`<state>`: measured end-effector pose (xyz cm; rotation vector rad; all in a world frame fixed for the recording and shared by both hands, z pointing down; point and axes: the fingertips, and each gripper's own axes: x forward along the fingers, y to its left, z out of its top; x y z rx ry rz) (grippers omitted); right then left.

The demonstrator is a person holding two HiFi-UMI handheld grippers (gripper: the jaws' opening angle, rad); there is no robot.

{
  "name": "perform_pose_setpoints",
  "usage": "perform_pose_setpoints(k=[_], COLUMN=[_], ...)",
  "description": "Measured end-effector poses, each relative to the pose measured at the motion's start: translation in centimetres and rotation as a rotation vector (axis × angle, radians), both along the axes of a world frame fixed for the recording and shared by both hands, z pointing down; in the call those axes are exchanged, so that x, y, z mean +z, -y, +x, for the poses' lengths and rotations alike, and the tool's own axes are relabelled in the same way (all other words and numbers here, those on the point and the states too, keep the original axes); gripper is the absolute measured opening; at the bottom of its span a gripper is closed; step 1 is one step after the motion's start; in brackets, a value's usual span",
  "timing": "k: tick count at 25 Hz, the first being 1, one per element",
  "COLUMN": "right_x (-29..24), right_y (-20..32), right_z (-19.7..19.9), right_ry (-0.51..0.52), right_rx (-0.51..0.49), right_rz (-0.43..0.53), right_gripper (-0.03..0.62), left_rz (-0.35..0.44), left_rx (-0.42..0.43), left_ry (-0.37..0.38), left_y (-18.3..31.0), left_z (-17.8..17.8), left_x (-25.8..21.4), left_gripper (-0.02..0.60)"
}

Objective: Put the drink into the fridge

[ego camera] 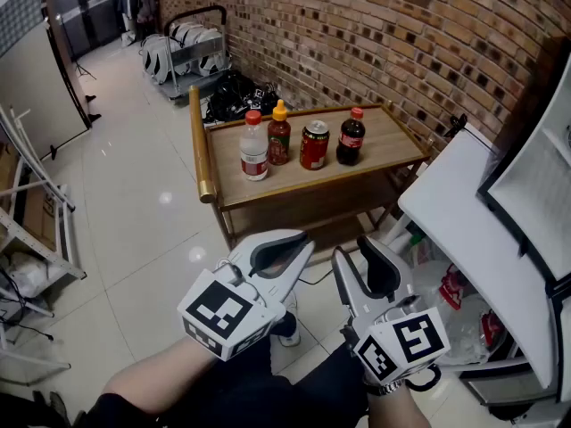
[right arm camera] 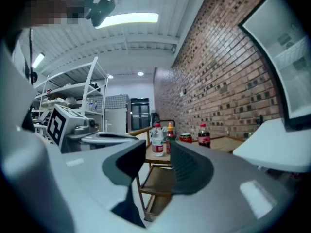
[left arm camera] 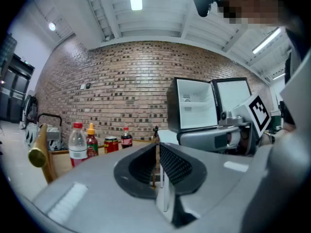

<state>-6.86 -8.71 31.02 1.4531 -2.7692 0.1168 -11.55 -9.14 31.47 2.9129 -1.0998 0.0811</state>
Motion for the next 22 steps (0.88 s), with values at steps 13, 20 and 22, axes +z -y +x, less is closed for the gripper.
perform_pose_setpoints(k=[13, 20, 22], right_x=[2.3, 4.1, 4.3], right_y=[9.4, 14.2, 15.7], right_z=[-9.5, -12.8, -13.4], right_ry=[-0.038, -0.086, -0.098], right_rx=[-0.101, -0.090, -0.088], right_rz=[-0.028, -0.055, -0.055], right_gripper=[0.283, 0.311, 0.319], left_rz=[-0.033, -0.043, -0.043], left_rx=[-0.191, -0.218, -0.222], left_ry=[0.022, 0.032, 0.038], left_y=[4.1, 5.0, 5.4], left_z=[-10.1, -12.2, -12.3], left_x=[1.9, 2.8, 3.2], left_gripper=[0.017, 0.017, 0.017])
